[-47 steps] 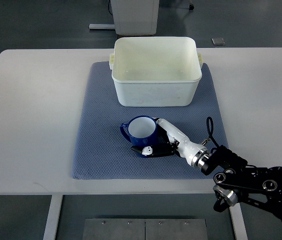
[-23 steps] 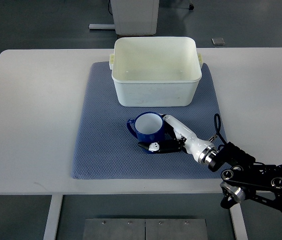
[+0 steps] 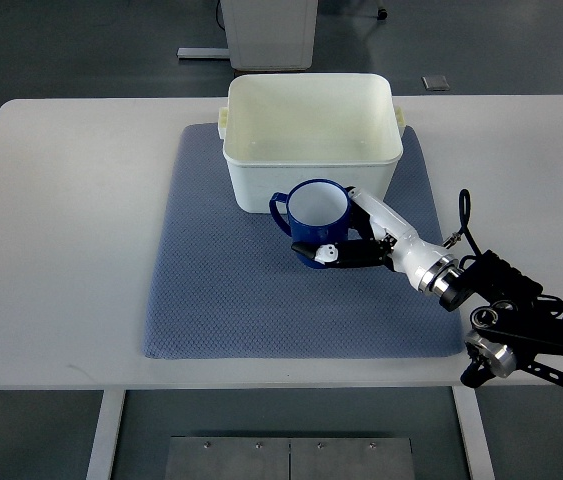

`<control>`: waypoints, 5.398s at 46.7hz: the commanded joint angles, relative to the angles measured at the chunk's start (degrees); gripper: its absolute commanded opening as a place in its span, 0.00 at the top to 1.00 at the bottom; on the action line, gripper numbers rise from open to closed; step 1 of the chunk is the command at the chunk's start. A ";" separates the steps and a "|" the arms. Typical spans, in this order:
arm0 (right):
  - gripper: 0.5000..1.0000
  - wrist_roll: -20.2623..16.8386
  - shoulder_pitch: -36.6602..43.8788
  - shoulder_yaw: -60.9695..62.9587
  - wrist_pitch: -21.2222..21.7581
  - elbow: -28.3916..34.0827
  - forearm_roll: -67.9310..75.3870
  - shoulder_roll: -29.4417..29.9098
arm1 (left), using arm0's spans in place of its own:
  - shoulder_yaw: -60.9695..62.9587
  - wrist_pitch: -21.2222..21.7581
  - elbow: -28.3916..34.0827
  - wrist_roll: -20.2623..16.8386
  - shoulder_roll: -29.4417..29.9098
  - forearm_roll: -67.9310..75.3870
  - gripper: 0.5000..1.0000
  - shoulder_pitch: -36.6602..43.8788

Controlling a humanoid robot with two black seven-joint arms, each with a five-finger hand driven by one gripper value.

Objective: Place cup in box with right hand
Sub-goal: 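Lift the mug with the right hand and carry it over the white box, then lower the held mug into the white box with the right hand, then open the right hand to release the mug inside the box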

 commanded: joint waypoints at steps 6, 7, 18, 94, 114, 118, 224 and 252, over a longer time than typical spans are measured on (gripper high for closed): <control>1.00 -0.31 2.83 0.06 0.02 1.89 1.93 -0.43 | 0.00 0.00 0.00 0.04 0.00 -0.01 0.00 0.00; 1.00 -0.31 3.19 0.06 0.02 1.89 2.28 -0.43 | 0.00 0.00 0.00 0.04 0.00 -0.01 0.00 0.00; 1.00 -1.27 9.69 0.06 0.11 2.24 7.64 0.27 | 0.00 0.00 0.00 0.04 0.00 0.08 0.00 0.00; 1.00 -9.36 21.30 0.15 4.59 -32.39 19.07 20.13 | 0.00 0.00 0.00 -0.04 0.00 -0.01 0.00 0.00; 1.00 -9.45 21.38 1.64 4.59 -37.84 19.69 23.47 | 0.00 0.00 0.00 0.04 0.00 -0.01 0.00 0.00; 1.00 -9.62 21.38 1.64 4.59 -38.19 19.69 23.47 | 0.00 0.00 0.00 0.04 0.00 -0.01 0.00 0.00; 0.57 -10.06 17.34 1.47 4.59 -41.35 19.51 24.18 | 0.00 0.00 0.00 0.04 0.00 -0.01 0.00 0.00; 0.00 -10.06 16.64 2.87 4.59 -41.35 19.51 24.00 | 0.00 0.00 0.00 0.04 0.00 -0.01 0.00 0.00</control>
